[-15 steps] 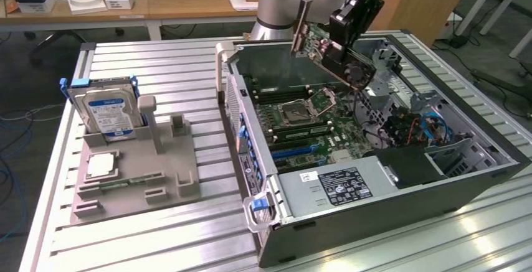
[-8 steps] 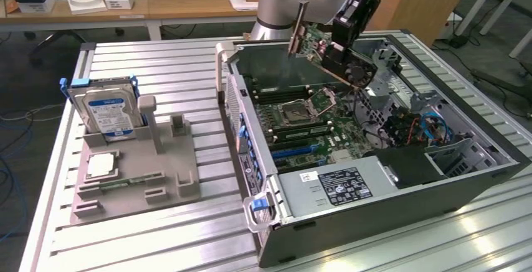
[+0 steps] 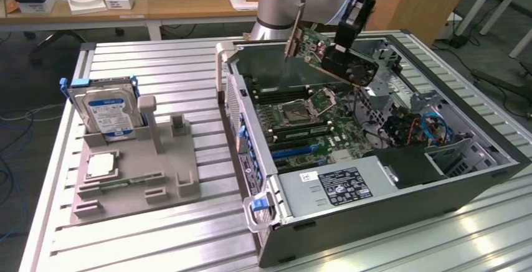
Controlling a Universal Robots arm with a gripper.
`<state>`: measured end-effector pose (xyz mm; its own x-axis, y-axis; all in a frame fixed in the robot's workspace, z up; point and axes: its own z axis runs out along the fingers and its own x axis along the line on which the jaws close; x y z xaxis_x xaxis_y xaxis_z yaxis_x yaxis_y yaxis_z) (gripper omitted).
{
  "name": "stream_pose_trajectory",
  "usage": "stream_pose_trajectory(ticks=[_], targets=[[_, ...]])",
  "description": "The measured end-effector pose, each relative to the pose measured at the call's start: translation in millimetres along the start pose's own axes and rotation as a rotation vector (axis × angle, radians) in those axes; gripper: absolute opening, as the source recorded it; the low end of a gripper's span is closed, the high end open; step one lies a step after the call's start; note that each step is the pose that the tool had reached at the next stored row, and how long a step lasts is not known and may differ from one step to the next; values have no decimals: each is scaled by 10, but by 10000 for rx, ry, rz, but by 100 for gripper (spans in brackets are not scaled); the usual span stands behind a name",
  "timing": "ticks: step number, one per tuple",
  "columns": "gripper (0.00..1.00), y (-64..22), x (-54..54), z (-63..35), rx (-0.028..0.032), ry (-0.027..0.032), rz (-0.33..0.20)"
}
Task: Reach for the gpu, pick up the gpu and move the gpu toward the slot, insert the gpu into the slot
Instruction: 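Insert the gpu into the slot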
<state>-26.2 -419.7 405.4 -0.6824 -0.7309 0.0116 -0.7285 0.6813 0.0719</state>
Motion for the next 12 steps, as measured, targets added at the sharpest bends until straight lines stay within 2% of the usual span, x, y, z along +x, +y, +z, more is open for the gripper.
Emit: stream_pose_trajectory(ticks=[12], targets=[[26, 0, 0, 1, 26, 158, -2190]])
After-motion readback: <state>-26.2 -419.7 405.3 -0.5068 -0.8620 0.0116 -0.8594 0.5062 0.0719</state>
